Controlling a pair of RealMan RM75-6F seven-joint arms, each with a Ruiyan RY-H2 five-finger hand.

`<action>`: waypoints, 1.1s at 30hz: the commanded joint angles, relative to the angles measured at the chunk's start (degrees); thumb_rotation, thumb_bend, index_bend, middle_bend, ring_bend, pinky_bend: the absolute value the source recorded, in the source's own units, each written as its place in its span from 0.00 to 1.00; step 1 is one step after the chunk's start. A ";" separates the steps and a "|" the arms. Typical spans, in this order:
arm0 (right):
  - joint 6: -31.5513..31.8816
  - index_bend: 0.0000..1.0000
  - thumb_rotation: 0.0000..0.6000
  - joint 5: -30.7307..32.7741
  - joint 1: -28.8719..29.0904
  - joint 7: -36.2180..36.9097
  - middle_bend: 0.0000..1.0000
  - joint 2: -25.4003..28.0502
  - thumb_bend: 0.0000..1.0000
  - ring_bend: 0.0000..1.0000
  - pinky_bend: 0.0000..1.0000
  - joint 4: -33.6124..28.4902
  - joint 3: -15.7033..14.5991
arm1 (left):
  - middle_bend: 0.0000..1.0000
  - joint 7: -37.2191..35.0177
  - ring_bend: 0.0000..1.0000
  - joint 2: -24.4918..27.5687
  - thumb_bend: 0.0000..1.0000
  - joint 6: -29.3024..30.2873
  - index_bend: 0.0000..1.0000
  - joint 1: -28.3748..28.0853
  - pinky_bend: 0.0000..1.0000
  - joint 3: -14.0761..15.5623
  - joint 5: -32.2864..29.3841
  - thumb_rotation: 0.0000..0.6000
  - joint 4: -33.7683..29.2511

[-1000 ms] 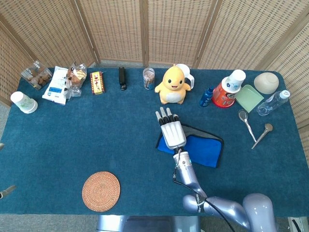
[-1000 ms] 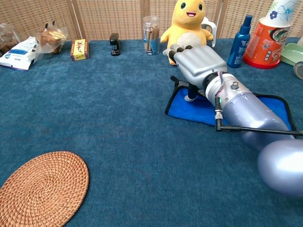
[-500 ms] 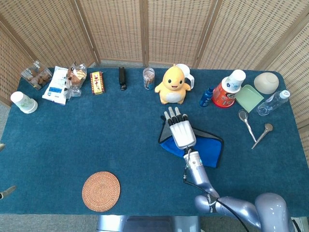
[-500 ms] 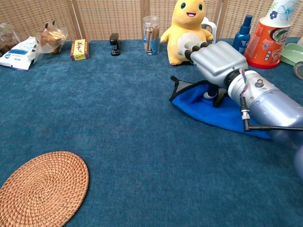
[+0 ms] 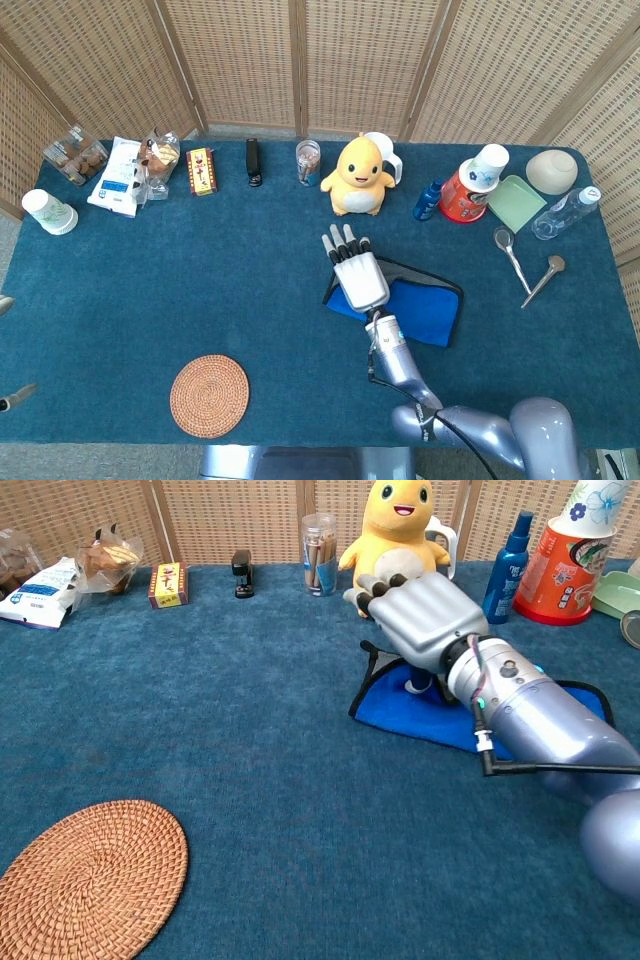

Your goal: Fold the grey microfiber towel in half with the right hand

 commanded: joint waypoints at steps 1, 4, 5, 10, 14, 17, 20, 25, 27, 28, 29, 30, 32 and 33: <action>0.51 0.00 1.00 -0.56 0.61 -0.83 0.00 -0.88 0.00 0.00 0.33 0.47 0.30 | 0.00 -0.15 0.00 0.05 0.13 0.02 0.00 0.02 0.00 0.03 0.09 1.00 0.09; 0.85 0.00 1.00 -0.89 1.03 -1.51 0.00 -1.54 0.00 0.00 0.33 0.91 0.56 | 0.00 -0.49 0.00 0.14 0.13 0.03 0.00 0.02 0.00 0.09 0.28 1.00 0.22; 0.91 0.00 1.00 -0.76 0.98 -1.51 0.00 -1.67 0.00 0.00 0.34 0.76 0.69 | 0.00 -0.67 0.00 0.18 0.13 0.11 0.00 0.05 0.00 0.09 0.28 1.00 0.29; 1.56 0.00 1.00 0.00 -0.45 -1.25 0.00 -0.74 0.00 0.00 0.34 -2.01 0.62 | 0.00 -1.38 0.00 0.34 0.13 0.15 0.00 0.06 0.00 0.07 0.20 1.00 0.54; 2.60 0.06 1.00 -0.99 -2.55 -0.59 0.00 2.08 0.00 0.00 0.34 -5.75 -1.21 | 0.00 -1.54 0.00 0.41 0.13 0.16 0.00 0.05 0.00 0.12 0.43 1.00 0.53; 2.91 0.07 1.00 -0.80 -3.75 0.28 0.00 3.45 0.00 0.00 0.34 -8.07 -1.63 | 0.00 -1.28 0.00 0.35 0.13 0.21 0.00 0.06 0.00 0.17 0.66 1.00 0.41; 3.03 0.10 1.00 -0.99 -4.69 0.91 0.00 5.14 0.00 0.00 0.34 -10.61 -2.19 | 0.00 -0.80 0.00 0.25 0.13 0.03 0.00 0.00 0.00 0.22 0.68 1.00 0.22; 2.92 0.17 1.00 -1.01 -6.01 1.97 0.00 7.37 0.00 0.00 0.34 -14.05 -3.03 | 0.00 -0.04 0.00 0.05 0.13 -0.24 0.00 -0.15 0.00 0.16 0.37 1.00 -0.03; 2.70 0.19 1.00 -0.84 -6.69 2.85 0.00 8.28 0.00 0.00 0.34 -15.14 -3.46 | 0.00 0.22 0.00 -0.05 0.13 -0.30 0.00 -0.16 0.00 0.15 0.25 1.00 -0.06; 2.60 0.20 1.00 -0.75 -6.94 3.24 0.00 8.59 0.00 0.00 0.34 -15.47 -3.60 | 0.00 0.32 0.00 -0.09 0.13 -0.31 0.00 -0.17 0.00 0.14 0.23 1.00 -0.09; 2.52 0.21 1.00 -0.74 -7.13 3.52 0.00 8.85 0.00 0.00 0.34 -15.69 -3.72 | 0.00 0.42 0.00 -0.11 0.13 -0.32 0.00 -0.17 0.00 0.14 0.19 1.00 -0.11; 2.45 0.24 1.00 -0.69 -7.31 3.73 0.00 9.08 0.00 0.00 0.34 -15.81 -3.85 | 0.00 0.51 0.00 -0.14 0.13 -0.33 0.00 -0.17 0.00 0.13 0.14 1.00 -0.14; 2.32 0.28 1.00 -0.31 -7.81 4.61 0.00 9.52 0.00 0.00 0.34 -15.88 -3.82 | 0.00 0.75 0.00 -0.22 0.13 -0.45 0.00 -0.23 0.00 0.13 0.09 1.00 -0.24; 2.24 0.29 1.00 0.00 -7.96 4.99 0.00 9.58 0.00 0.00 0.34 -15.89 -3.66 | 0.00 0.84 0.00 -0.23 0.13 -0.47 0.00 -0.24 0.00 0.14 0.10 1.00 -0.26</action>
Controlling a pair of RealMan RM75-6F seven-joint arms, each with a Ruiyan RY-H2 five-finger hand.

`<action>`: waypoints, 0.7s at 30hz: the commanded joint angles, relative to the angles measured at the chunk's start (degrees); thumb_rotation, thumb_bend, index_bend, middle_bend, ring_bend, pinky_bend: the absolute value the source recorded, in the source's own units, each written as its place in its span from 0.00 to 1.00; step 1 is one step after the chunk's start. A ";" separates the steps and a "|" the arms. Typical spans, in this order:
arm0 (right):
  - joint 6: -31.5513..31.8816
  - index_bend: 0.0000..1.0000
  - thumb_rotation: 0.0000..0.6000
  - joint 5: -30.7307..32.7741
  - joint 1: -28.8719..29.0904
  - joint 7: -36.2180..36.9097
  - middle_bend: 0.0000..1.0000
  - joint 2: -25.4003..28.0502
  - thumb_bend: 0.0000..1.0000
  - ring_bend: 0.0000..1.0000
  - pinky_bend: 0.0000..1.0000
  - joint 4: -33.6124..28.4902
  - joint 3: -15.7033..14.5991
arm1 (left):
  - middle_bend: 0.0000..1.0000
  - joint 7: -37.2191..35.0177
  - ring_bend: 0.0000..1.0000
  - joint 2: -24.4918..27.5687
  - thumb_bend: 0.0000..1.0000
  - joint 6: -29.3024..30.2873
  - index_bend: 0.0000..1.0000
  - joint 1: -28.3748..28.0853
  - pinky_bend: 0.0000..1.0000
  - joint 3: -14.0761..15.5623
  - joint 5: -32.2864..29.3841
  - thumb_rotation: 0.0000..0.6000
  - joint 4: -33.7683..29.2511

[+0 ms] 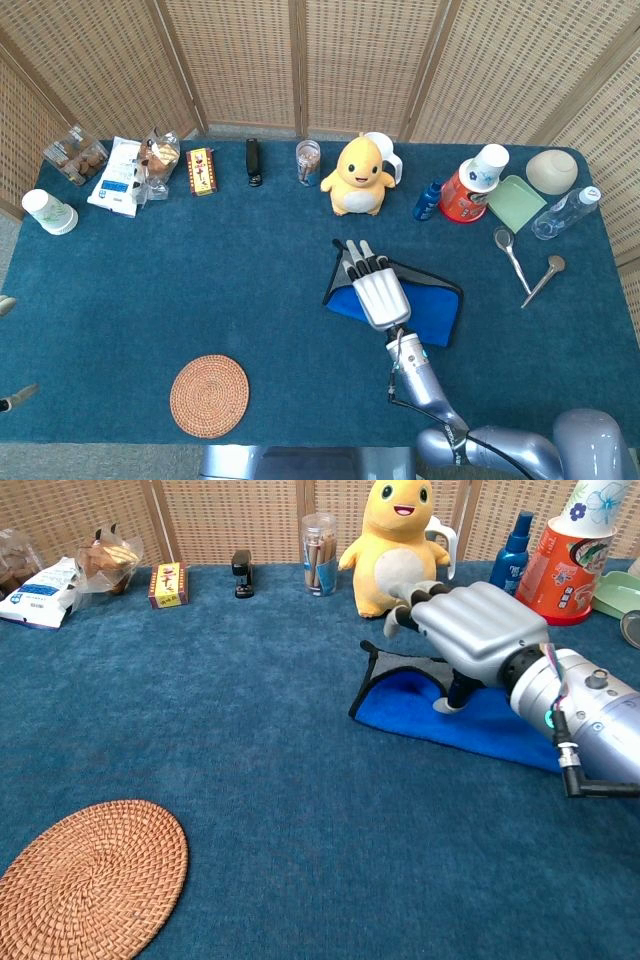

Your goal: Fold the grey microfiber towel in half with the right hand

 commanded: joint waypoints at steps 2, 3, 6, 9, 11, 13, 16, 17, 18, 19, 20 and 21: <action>-0.49 0.31 1.00 1.37 -0.63 1.50 0.00 0.38 0.00 0.00 0.34 -0.13 0.67 | 0.00 0.35 0.00 -0.11 0.13 -0.04 0.00 -0.02 0.00 0.02 0.01 1.00 -0.12; -0.58 0.33 1.00 1.50 -0.64 1.60 0.00 0.41 0.00 0.00 0.34 -0.13 0.77 | 0.00 0.41 0.00 -0.13 0.13 -0.04 0.00 -0.02 0.00 0.02 0.00 1.00 -0.14; -1.08 0.37 1.00 2.41 -0.75 2.45 0.00 0.64 0.00 0.00 0.34 -0.39 1.38 | 0.00 0.64 0.00 -0.22 0.13 -0.10 0.00 -0.04 0.00 0.02 -0.09 1.00 -0.21; -1.73 0.43 1.00 3.35 -0.93 3.57 0.00 1.02 0.00 0.00 0.34 -1.36 1.84 | 0.00 0.84 0.00 -0.30 0.13 -0.30 0.00 -0.14 0.00 -0.04 -0.32 1.00 -0.25; -1.67 0.48 1.00 2.97 -0.81 3.55 0.00 1.19 0.00 0.00 0.34 -1.17 1.76 | 0.00 0.95 0.00 -0.30 0.13 -0.43 0.00 -0.20 0.00 -0.02 -0.30 1.00 -0.31; -1.52 0.56 1.00 2.50 -0.75 3.86 0.00 1.10 0.00 0.00 0.34 -0.79 1.66 | 0.00 1.01 0.00 -0.31 0.13 -0.42 0.00 -0.19 0.00 0.01 -0.24 1.00 -0.34; -1.34 0.65 1.00 1.78 -0.68 4.71 0.00 0.68 0.00 0.00 0.34 -0.18 1.51 | 0.00 0.97 0.00 -0.31 0.13 -0.26 0.00 -0.12 0.00 0.02 -0.17 1.00 -0.36; -1.24 0.66 1.00 1.43 -0.63 4.91 0.00 0.48 0.00 0.00 0.34 0.14 1.42 | 0.00 0.90 0.00 -0.29 0.13 -0.17 0.00 -0.08 0.00 0.02 -0.20 1.00 -0.33; -1.15 0.68 1.00 1.23 -0.59 4.97 0.00 0.28 0.00 0.00 0.34 0.42 1.37 | 0.00 0.82 0.00 -0.27 0.13 -0.13 0.00 -0.05 0.00 0.01 -0.22 1.00 -0.31; -1.10 0.69 1.00 1.06 -0.51 4.95 0.00 0.03 0.00 0.00 0.34 0.79 1.34 | 0.00 0.70 0.00 -0.24 0.13 -0.10 0.00 -0.04 0.00 0.02 -0.20 1.00 -0.29; -1.05 0.70 1.00 0.99 -0.45 4.91 0.00 -0.17 0.01 0.00 0.34 1.05 1.37 | 0.00 0.62 0.00 -0.22 0.13 -0.08 0.00 -0.04 0.00 0.01 -0.18 1.00 -0.27; -1.04 0.71 1.00 0.99 -0.41 4.93 0.01 -0.36 0.02 0.00 0.34 1.24 1.42 | 0.00 0.56 0.00 -0.20 0.13 -0.05 0.00 -0.03 0.00 0.02 -0.15 1.00 -0.25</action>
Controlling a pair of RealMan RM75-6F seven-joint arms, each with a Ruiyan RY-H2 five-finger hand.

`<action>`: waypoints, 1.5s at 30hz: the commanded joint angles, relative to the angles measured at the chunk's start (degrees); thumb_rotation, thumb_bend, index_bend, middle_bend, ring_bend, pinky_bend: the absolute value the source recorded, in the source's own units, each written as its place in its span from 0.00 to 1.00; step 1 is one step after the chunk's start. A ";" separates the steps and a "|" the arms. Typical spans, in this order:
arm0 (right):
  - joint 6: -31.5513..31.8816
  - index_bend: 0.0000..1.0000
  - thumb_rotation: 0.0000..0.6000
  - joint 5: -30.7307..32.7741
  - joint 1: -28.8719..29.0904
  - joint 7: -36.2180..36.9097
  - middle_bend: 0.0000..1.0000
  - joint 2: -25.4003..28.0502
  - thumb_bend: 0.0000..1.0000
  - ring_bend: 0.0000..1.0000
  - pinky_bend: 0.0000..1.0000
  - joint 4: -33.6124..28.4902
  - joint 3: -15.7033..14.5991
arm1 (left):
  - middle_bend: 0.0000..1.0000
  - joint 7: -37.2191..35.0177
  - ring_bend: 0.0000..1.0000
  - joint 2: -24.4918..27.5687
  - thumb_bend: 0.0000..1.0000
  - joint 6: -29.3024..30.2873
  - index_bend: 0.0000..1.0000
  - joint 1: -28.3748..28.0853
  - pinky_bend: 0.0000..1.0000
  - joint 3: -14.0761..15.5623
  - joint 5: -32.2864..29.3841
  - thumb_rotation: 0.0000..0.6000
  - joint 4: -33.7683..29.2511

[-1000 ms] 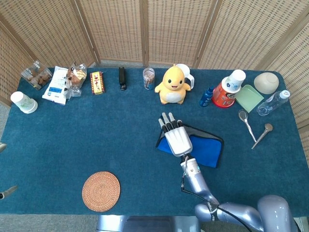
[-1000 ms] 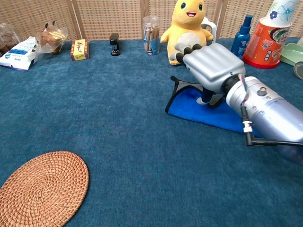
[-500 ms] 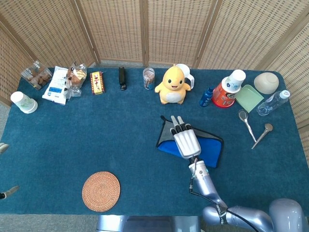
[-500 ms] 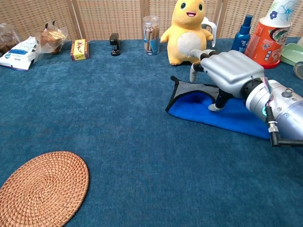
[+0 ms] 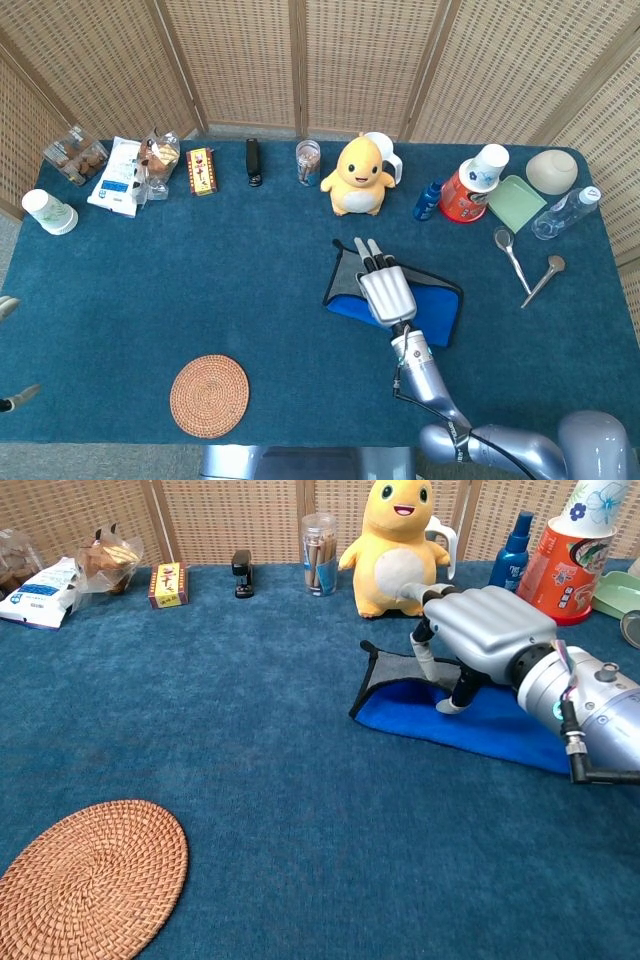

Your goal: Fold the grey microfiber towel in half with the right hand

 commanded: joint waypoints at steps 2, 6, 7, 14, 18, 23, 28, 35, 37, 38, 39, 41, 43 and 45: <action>0.11 0.71 1.00 -0.12 0.18 0.02 0.01 -0.69 0.04 0.00 0.34 0.67 0.12 | 0.00 -0.20 0.00 0.07 0.13 0.06 0.00 0.02 0.00 0.01 0.09 1.00 0.07; 0.26 0.72 1.00 -0.34 0.37 -0.57 0.02 -1.02 0.06 0.00 0.34 1.07 0.18 | 0.00 -0.48 0.00 0.17 0.13 0.08 0.00 0.00 0.00 0.00 0.11 1.00 0.15; 0.31 0.72 1.00 -0.39 0.43 -0.74 0.02 -1.10 0.07 0.00 0.34 1.05 0.22 | 0.00 -0.53 0.00 0.18 0.13 0.07 0.00 0.00 0.00 0.02 0.14 1.00 0.17; 0.50 0.74 1.00 -1.82 1.93 -4.38 0.03 -2.10 0.11 0.00 0.34 2.56 0.18 | 0.00 -0.83 0.00 0.30 0.13 0.26 0.00 0.09 0.00 0.08 0.36 1.00 0.21; -0.02 0.72 1.00 -1.23 2.48 -5.23 0.03 -2.91 0.11 0.00 0.34 3.33 0.68 | 0.00 -1.17 0.00 0.38 0.13 0.31 0.00 0.13 0.00 0.09 0.33 1.00 0.34; -0.69 0.57 1.00 -1.34 2.61 -5.12 0.01 -2.61 0.21 0.00 0.34 3.36 0.36 | 0.00 -1.95 0.00 0.61 0.13 0.25 0.00 0.04 0.00 0.04 0.33 1.00 0.59; -0.90 0.56 1.00 -1.95 2.67 -4.49 0.01 -2.14 0.51 0.00 0.36 3.34 0.17 | 0.00 -2.20 0.00 0.70 0.13 0.26 0.00 0.04 0.00 0.10 0.54 1.00 0.68; -1.16 0.54 1.00 -1.77 2.81 -4.97 0.01 -1.72 0.57 0.00 0.36 2.70 0.30 | 0.00 -2.17 0.00 0.70 0.13 0.64 0.00 0.24 0.00 0.18 0.81 1.00 0.67; -1.23 0.54 1.00 -1.65 2.77 -5.03 0.01 -1.73 0.56 0.00 0.36 2.63 0.23 | 0.00 -2.15 0.00 0.68 0.13 0.65 0.00 0.24 0.00 0.18 0.82 1.00 0.69; -1.27 0.54 1.00 -1.64 2.78 -5.08 0.01 -1.75 0.56 0.00 0.36 2.68 0.18 | 0.00 -2.15 0.00 0.67 0.13 0.62 0.00 0.22 0.00 0.18 0.80 1.00 0.69; -1.23 0.55 1.00 -1.71 2.80 -5.12 0.01 -1.81 0.56 0.00 0.36 2.82 0.14 | 0.00 -2.18 0.00 0.68 0.13 0.61 0.00 0.22 0.00 0.17 0.79 1.00 0.70; -1.22 0.55 1.00 -1.85 2.88 -5.12 0.01 -2.03 0.56 0.00 0.36 3.24 0.09 | 0.00 -2.21 0.00 0.68 0.13 0.62 0.00 0.21 0.00 0.16 0.74 1.00 0.72; -1.27 0.55 1.00 -1.99 3.06 -5.31 0.01 -2.34 0.56 0.00 0.36 3.84 0.06 | 0.00 -2.23 0.00 0.69 0.13 0.59 0.00 0.20 0.00 0.16 0.73 1.00 0.71; -1.34 0.55 1.00 -2.29 3.44 -5.70 0.01 -2.78 0.55 0.00 0.37 4.80 0.07 | 0.00 -2.18 0.00 0.68 0.13 0.57 0.00 0.19 0.00 0.16 0.74 1.00 0.69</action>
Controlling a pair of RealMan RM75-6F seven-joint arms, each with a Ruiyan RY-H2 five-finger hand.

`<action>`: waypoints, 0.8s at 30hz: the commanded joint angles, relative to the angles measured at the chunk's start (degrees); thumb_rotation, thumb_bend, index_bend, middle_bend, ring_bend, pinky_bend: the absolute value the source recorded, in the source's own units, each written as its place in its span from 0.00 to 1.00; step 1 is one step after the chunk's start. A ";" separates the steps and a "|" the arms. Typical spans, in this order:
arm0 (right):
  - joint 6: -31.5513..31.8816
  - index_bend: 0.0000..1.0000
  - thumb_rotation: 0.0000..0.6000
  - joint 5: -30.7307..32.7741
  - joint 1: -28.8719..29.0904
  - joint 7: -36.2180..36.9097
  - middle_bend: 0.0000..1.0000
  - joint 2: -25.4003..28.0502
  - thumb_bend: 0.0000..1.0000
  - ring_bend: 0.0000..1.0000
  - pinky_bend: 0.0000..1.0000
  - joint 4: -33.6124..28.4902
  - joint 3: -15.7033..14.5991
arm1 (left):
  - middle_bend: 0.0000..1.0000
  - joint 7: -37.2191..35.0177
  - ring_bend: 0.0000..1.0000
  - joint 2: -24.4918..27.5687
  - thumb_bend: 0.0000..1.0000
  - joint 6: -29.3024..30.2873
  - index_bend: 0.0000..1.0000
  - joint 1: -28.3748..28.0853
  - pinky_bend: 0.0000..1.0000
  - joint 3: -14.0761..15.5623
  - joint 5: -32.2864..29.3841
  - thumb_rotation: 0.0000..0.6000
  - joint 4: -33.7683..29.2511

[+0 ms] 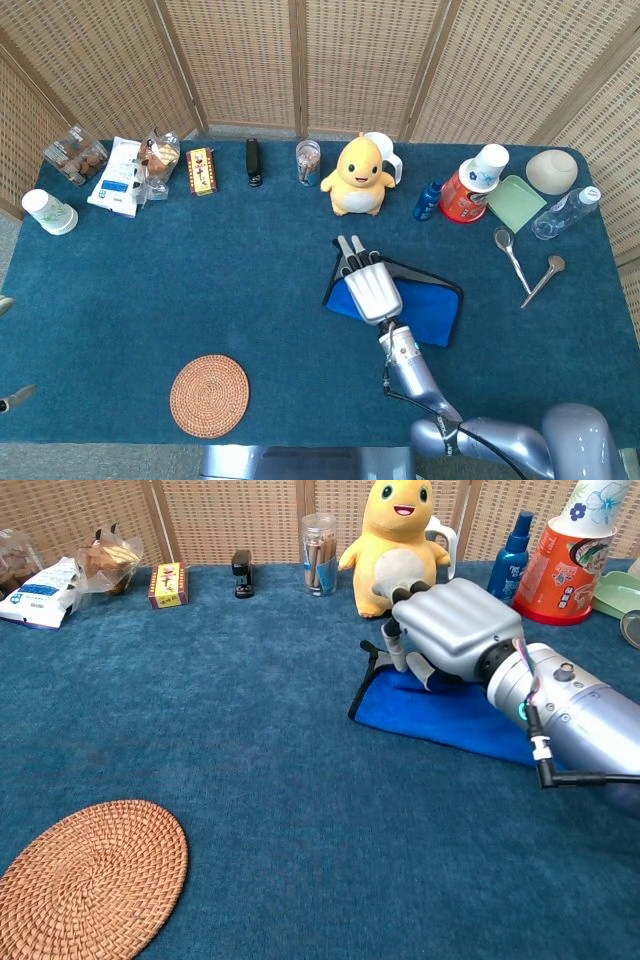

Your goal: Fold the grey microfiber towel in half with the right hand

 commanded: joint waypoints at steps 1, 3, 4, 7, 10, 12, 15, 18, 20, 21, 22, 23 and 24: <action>-0.09 0.55 1.00 -0.42 0.52 -0.49 0.01 -0.68 0.54 0.00 0.37 1.32 0.01 | 0.00 0.07 0.00 -0.02 0.13 -0.02 0.00 -0.01 0.00 0.01 0.03 1.00 -0.01; -0.18 0.56 1.00 -0.55 0.85 -0.62 0.01 -1.30 0.53 0.00 0.37 2.49 0.12 | 0.00 0.06 0.00 -0.02 0.13 -0.08 0.00 -0.02 0.00 0.04 0.05 1.00 0.01; -0.23 0.56 1.00 -0.63 1.01 -0.78 0.01 -1.55 0.53 0.00 0.37 3.05 0.15 | 0.00 0.05 0.00 -0.01 0.13 -0.09 0.00 -0.02 0.00 0.05 0.03 1.00 0.01; -0.37 0.55 1.00 -0.61 1.50 -1.07 0.01 -2.48 0.53 0.00 0.37 5.01 0.50 | 0.00 -0.12 0.00 0.03 0.13 -0.04 0.00 -0.01 0.00 0.01 -0.05 1.00 0.05; -0.53 0.54 1.00 -0.23 1.86 -1.47 0.01 -3.20 0.52 0.00 0.37 6.72 0.96 | 0.00 -0.33 0.00 0.09 0.13 -0.11 0.00 -0.05 0.00 0.01 -0.07 1.00 0.14; -0.54 0.51 1.00 -0.17 2.11 -1.53 0.00 -3.55 0.51 0.00 0.37 7.65 1.28 | 0.00 -0.45 0.00 0.13 0.13 -0.17 0.00 -0.09 0.00 0.00 -0.08 1.00 0.16; -0.05 0.45 1.00 -0.44 2.46 -0.89 0.00 -4.00 0.44 0.00 0.37 8.40 1.95 | 0.00 -0.67 0.00 0.18 0.13 -0.22 0.00 -0.13 0.00 0.00 -0.04 1.00 0.19; 0.46 0.36 1.00 -0.57 2.89 -1.46 0.00 -4.38 0.38 0.00 0.37 9.19 2.54 | 0.00 -0.73 0.00 0.20 0.13 -0.26 0.00 -0.16 0.00 0.03 0.09 1.00 0.24; 0.75 0.22 1.00 -0.23 3.09 -1.93 0.00 -4.70 0.30 0.00 0.37 9.64 3.12 | 0.00 -0.72 0.00 0.21 0.13 -0.26 0.00 -0.15 0.00 0.06 0.17 1.00 0.26; 0.83 0.16 1.00 -0.04 3.14 -1.89 0.00 -4.80 0.25 0.00 0.37 9.64 3.39 | 0.00 -0.72 0.00 0.21 0.13 -0.26 0.00 -0.15 0.00 0.08 0.19 1.00 0.26; 0.91 0.09 1.00 0.10 3.12 -1.38 0.00 -4.74 0.19 0.00 0.37 9.31 3.72 | 0.00 -0.78 0.00 0.21 0.13 -0.27 0.00 -0.14 0.00 0.10 0.20 1.00 0.27; 0.93 0.05 1.00 0.10 3.02 -0.79 0.00 -4.44 0.14 0.00 0.37 8.72 3.86 | 0.00 -0.84 0.00 0.22 0.13 -0.25 0.00 -0.13 0.00 0.09 0.14 1.00 0.30; 0.96 0.01 1.00 -0.04 2.94 -0.26 0.00 -4.07 0.07 0.00 0.37 8.14 3.89 | 0.00 -0.85 0.00 0.22 0.13 -0.25 0.00 -0.14 0.00 0.07 0.09 1.00 0.31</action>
